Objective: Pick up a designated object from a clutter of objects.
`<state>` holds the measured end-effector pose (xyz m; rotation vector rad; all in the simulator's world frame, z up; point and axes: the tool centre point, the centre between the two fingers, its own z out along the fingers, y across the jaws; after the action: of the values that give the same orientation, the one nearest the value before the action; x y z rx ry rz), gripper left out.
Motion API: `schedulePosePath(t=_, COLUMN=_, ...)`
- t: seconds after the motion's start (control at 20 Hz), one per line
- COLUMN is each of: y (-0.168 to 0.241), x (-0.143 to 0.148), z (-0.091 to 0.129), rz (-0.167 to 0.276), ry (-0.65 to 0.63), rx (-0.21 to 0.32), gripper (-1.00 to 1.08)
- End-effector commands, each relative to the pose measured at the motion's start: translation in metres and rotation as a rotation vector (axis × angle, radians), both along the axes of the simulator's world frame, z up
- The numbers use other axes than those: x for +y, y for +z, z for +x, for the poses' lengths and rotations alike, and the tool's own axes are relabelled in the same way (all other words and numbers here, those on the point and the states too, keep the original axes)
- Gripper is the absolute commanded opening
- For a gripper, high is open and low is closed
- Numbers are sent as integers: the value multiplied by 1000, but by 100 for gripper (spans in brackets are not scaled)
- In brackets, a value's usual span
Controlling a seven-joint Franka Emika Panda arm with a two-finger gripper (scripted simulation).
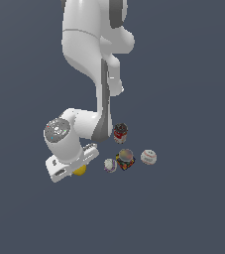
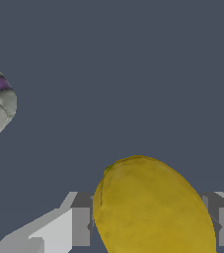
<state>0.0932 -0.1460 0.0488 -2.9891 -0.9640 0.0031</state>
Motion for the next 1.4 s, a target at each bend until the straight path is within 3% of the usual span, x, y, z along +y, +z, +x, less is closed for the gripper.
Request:
schedulePosePath(t=0.0, y=12, x=3, z=-5, rz=0, ry=0, rx=-2, gripper=-100)
schedulePosePath(t=1.35, y=230, x=71, z=-108, rz=-2, ry=1, rx=-2, gripper=-100)
